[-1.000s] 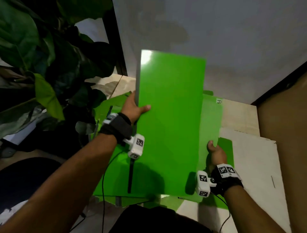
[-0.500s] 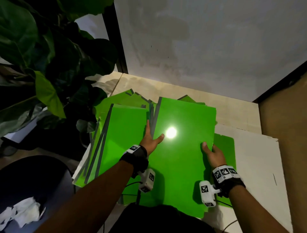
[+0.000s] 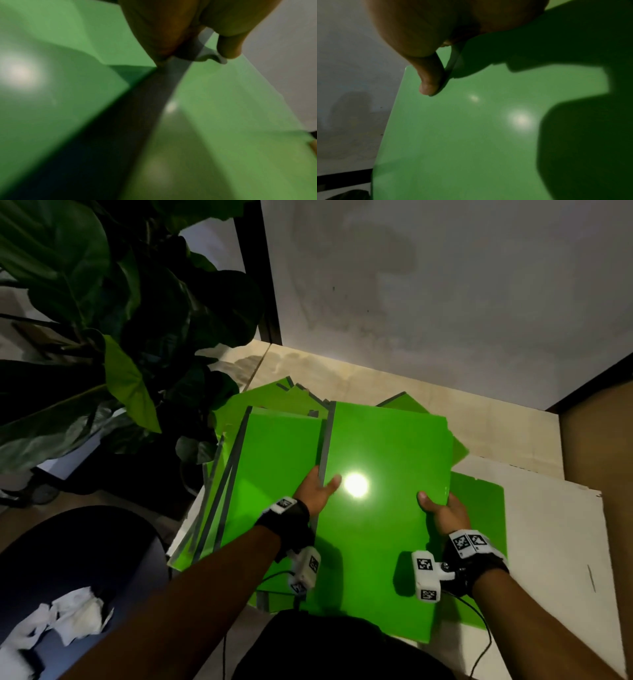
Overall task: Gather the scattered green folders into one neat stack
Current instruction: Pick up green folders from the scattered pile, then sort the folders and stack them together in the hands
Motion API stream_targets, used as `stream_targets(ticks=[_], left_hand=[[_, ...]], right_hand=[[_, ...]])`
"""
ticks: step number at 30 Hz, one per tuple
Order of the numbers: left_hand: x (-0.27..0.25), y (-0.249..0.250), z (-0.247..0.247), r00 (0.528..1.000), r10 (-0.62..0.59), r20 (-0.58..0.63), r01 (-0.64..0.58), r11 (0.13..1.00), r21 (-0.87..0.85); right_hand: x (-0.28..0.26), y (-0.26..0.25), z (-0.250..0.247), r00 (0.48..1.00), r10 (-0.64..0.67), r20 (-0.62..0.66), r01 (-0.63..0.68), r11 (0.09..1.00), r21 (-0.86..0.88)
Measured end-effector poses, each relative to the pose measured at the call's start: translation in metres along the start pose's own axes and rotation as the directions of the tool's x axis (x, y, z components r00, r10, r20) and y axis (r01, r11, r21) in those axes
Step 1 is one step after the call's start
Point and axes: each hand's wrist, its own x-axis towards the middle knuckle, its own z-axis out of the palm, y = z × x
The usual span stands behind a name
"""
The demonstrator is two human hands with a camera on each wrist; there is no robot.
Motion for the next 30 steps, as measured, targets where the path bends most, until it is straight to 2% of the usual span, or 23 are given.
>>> stream_targets(ticks=[2, 4, 5, 6, 8, 9, 11, 13, 16, 20, 22, 26, 30], left_hand=[[0.013, 0.001, -0.022, 0.998, 0.043, -0.039, -0.04, 0.997, 0.067], [0.024, -0.006, -0.053, 0.982, 0.026, -0.188, 0.009, 0.983, 0.186], [0.028, -0.015, -0.069, 0.957, -0.001, -0.291, 0.097, 0.945, 0.313], [0.028, -0.025, -0.084, 0.921, -0.077, -0.382, 0.252, 0.866, 0.433], [0.022, -0.043, -0.107, 0.819, -0.288, -0.496, 0.539, 0.682, 0.495], [0.018, -0.05, -0.115, 0.786, -0.375, -0.493, 0.607, 0.619, 0.498], [0.014, -0.06, -0.121, 0.79, -0.431, -0.436, 0.613, 0.562, 0.555], [0.011, -0.065, -0.122, 0.813, -0.398, -0.424, 0.581, 0.59, 0.561], [0.009, -0.069, -0.121, 0.829, -0.332, -0.451, 0.541, 0.68, 0.495], [0.009, -0.075, -0.129, 0.83, -0.43, -0.354, 0.543, 0.767, 0.342], [0.008, -0.077, -0.137, 0.837, -0.431, -0.338, 0.531, 0.789, 0.309], [0.007, -0.084, -0.154, 0.855, -0.353, -0.38, 0.466, 0.843, 0.267], [0.01, -0.091, -0.174, 0.887, -0.233, -0.398, 0.301, 0.946, 0.117]], right_hand=[[0.0, -0.008, 0.005, 0.999, -0.034, -0.002, 0.034, 0.999, 0.028], [0.003, -0.017, 0.007, 0.999, -0.046, -0.023, 0.046, 0.999, 0.022], [0.005, -0.021, 0.007, 0.998, -0.052, -0.031, 0.053, 0.998, 0.03], [0.008, -0.024, 0.007, 0.998, -0.053, -0.038, 0.055, 0.998, 0.04], [0.012, -0.029, 0.005, 0.998, -0.026, -0.065, 0.029, 0.998, 0.049], [0.015, -0.029, 0.004, 0.996, -0.007, -0.091, 0.013, 0.998, 0.058], [0.02, -0.028, 0.002, 0.994, 0.02, -0.11, -0.013, 0.997, 0.071], [0.022, -0.02, 0.005, 0.99, 0.058, -0.132, -0.052, 0.997, 0.05], [0.037, 0.001, 0.005, 0.984, 0.111, -0.142, -0.109, 0.994, 0.026], [0.015, -0.003, 0.012, 0.975, 0.157, -0.157, -0.166, 0.985, -0.047], [0.017, -0.002, 0.014, 0.975, 0.167, -0.146, -0.18, 0.98, -0.081], [0.019, -0.002, 0.016, 0.979, 0.168, -0.116, -0.177, 0.982, -0.069], [0.014, -0.003, 0.017, 0.978, 0.141, -0.155, -0.152, 0.986, -0.063]])
